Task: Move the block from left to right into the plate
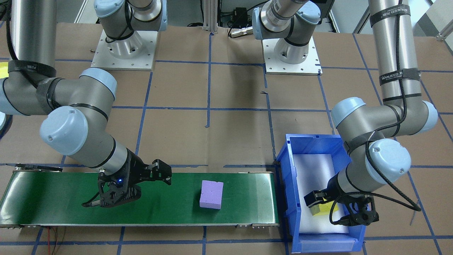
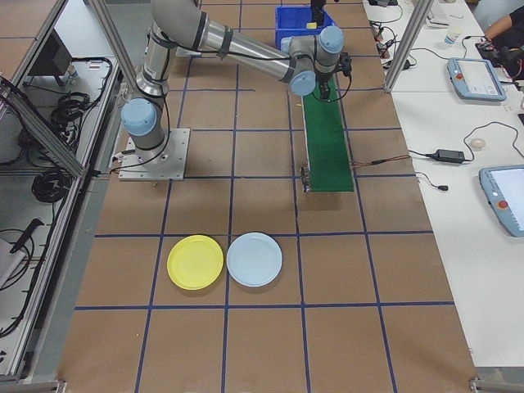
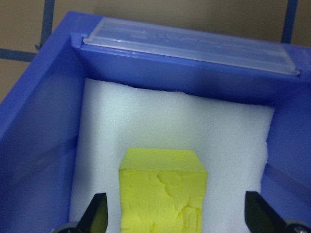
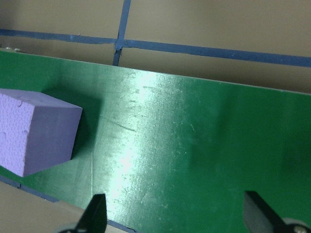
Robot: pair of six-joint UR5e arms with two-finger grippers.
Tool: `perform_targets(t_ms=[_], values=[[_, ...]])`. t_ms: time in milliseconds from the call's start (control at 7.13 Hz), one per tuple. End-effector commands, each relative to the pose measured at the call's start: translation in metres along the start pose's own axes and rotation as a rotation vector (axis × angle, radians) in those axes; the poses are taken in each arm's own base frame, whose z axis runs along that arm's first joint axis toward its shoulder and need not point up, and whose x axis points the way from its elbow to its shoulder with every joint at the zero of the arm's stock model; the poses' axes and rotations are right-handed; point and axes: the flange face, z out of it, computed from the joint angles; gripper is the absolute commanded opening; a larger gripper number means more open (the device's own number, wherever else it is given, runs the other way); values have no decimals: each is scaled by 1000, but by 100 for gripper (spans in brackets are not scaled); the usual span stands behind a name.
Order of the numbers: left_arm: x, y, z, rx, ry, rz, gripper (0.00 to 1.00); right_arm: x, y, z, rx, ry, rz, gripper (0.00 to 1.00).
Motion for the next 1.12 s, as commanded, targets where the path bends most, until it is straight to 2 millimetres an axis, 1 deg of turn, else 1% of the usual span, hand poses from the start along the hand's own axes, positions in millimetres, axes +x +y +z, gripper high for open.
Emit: perform_targets(t_ms=[0,140,280,421,561,701,841,982], values=[[-1,5,17,9,0,17,48,1,2,2,-5,0,3,99],[-1,3,12,17,0,24,43,0,2,1,-3,1,5,99],[0,-1,-4,47,3,15,41,0,1,0,-2,4,61,99],[1,-6,-39,96,5,15,41,0,0,-1,1,6,152,99],[4,2,-73,75,11,14,41,0,0,-1,2,7,199,99],[11,16,-105,75,14,18,41,0,-1,-2,4,4,222,99],[29,34,-137,86,16,45,41,0,0,-2,2,4,226,99],[66,56,-162,109,16,89,41,0,0,-2,2,3,226,99]])
